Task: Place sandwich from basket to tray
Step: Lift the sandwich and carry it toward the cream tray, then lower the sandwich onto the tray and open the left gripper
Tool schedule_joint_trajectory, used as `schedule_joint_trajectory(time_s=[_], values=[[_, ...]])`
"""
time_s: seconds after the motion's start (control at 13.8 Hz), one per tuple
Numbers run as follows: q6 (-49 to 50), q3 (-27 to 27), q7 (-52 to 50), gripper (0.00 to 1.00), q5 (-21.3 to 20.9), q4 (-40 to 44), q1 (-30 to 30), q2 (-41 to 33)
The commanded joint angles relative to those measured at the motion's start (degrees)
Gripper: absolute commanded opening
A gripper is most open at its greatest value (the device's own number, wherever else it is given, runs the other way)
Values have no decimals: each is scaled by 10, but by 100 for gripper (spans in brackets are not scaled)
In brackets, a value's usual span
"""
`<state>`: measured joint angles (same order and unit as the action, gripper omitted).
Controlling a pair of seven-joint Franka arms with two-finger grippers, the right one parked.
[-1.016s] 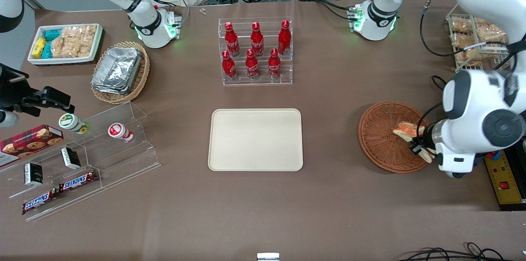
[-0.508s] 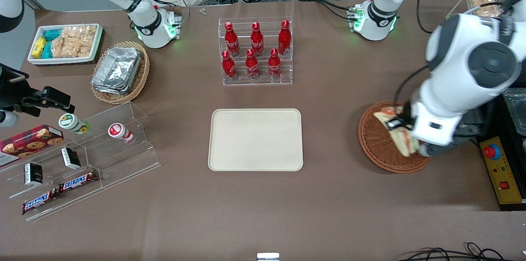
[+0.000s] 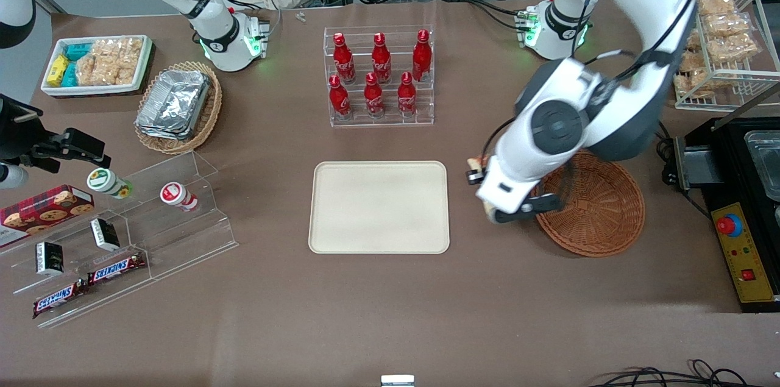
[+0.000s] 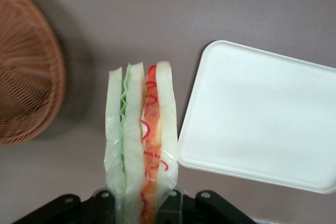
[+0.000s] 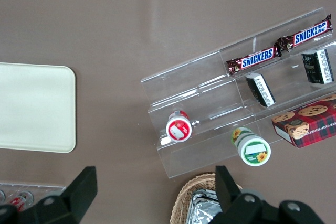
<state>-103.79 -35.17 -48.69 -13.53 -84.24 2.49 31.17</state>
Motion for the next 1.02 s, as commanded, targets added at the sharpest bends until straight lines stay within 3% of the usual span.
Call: schedule_joint_trajectory(time_s=[0.0,0.07,0.29,0.44,0.65,0.94], values=[[-43,4,-50,0,-107,16,63,87],[-68,4,-68,0,-127,15,69,113],[-145,8,-77,0,-136,15,92,156],[-156,12,-70,0,-137,15,92,172],[-164,12,-73,2,-171,15,93,190],[-165,12,-70,6,-169,17,93,192]])
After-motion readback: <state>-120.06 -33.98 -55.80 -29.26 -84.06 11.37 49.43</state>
